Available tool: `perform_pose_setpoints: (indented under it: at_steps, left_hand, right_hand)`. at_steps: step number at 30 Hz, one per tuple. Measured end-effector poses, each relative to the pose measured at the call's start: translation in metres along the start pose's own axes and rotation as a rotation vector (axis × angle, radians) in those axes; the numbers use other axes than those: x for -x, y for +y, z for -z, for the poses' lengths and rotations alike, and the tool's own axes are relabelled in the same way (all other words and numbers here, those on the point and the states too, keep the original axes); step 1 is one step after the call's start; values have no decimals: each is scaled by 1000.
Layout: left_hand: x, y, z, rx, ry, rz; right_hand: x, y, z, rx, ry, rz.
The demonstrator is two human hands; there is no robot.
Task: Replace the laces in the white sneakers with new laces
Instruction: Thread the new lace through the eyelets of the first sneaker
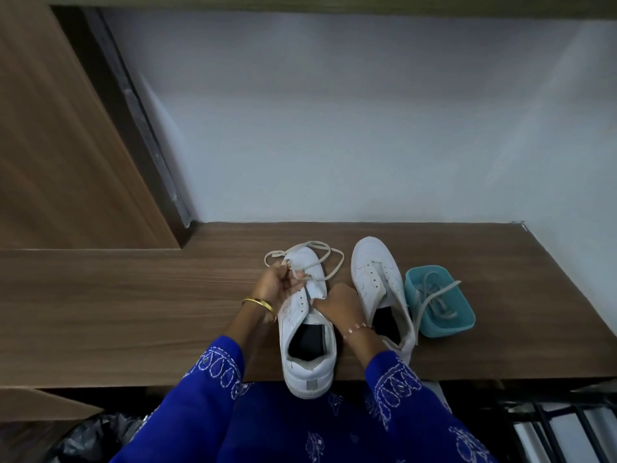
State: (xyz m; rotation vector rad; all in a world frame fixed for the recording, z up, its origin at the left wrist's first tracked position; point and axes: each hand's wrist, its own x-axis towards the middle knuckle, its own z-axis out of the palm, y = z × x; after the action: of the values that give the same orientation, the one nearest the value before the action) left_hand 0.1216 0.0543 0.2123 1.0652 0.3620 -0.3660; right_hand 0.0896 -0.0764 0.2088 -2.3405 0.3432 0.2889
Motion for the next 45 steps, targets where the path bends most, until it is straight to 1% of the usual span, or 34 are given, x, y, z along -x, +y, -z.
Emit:
perform_pose_setpoints:
  at_steps: [3, 5, 7, 8, 9, 10, 12, 13, 14, 15, 17, 19, 21, 22, 26, 28, 30, 32, 33, 35, 37, 39, 41, 42, 43, 45]
  left_hand:
    - [8, 14, 0, 22, -51, -23]
    - [16, 23, 4, 81, -121, -30]
    - [25, 33, 10, 123, -223, 16]
    - [27, 35, 13, 68, -251, 45]
    - [29, 35, 14, -36, -236, 75]
    - [30, 32, 15, -182, -175, 99]
    - [22, 22, 18, -512, 8, 91]
    - [20, 17, 19, -696, 100, 31]
    - [16, 12, 20, -906, 174, -64]
    - [13, 7, 19, -1102, 210, -158]
    - [15, -3, 11, -1338, 204, -267]
    - [16, -13, 1, -1504, 174, -314]
    - [17, -20, -7, -1620, 189, -338]
    - [16, -23, -8, -1642, 205, -342]
    - [16, -26, -11, -1620, 287, -365]
    - [16, -26, -11, -1574, 282, -397]
    - [13, -26, -9, -1442, 222, -465]
    - [10, -23, -7, -1180, 118, -540]
    - [10, -21, -6, -1026, 66, -532]
    - [15, -13, -8, -675, 0, -447]
    - [20, -2, -11, -333, -4, -338]
    - [25, 11, -8, -122, 17, -274]
    - [28, 22, 2, 23, -18, -191]
    - [29, 26, 9, 29, -49, -141]
    - [29, 29, 16, -53, -58, -97]
    - [26, 24, 26, -350, -23, -23]
  right_hand:
    - [-3, 3, 1, 51, 3, -37]
    - [-5, 6, 2, 67, 2, -59]
    - [-5, 7, 3, 78, 14, -56]
    - [-5, 7, 3, 86, 12, -56]
    - [-5, 7, 3, 91, 5, -57]
    - [-4, 6, 2, 96, -1, -53]
    - [-3, 4, 1, 117, -15, -45]
    - [-2, 3, 1, 136, -20, -38]
    - [-2, 2, 0, 156, -21, -27]
    - [0, 1, 0, 175, -22, -15]
    - [2, 0, 0, 200, -21, 7]
    - [3, 0, 1, 210, -20, 21]
    - [4, 0, 1, 216, -21, 25]
    - [5, 1, 1, 218, -22, 27]
    - [6, 2, 1, 234, -15, 39]
    - [6, 2, 1, 227, -13, 37]
    - [6, 3, 1, 226, -17, 32]
    - [6, 5, 2, 218, -24, 21]
    - [5, 5, 2, 207, -26, 16]
    - [2, 7, 1, 186, -28, 11]
    - [1, 8, 0, 165, -25, -6]
    - [0, 9, 1, 145, -27, -22]
    - [-1, 11, 3, 135, -25, -28]
    - [-1, 12, 4, 139, -21, -27]
    - [0, 12, 5, 145, -17, -25]
    - [0, 14, 6, 150, -7, -19]
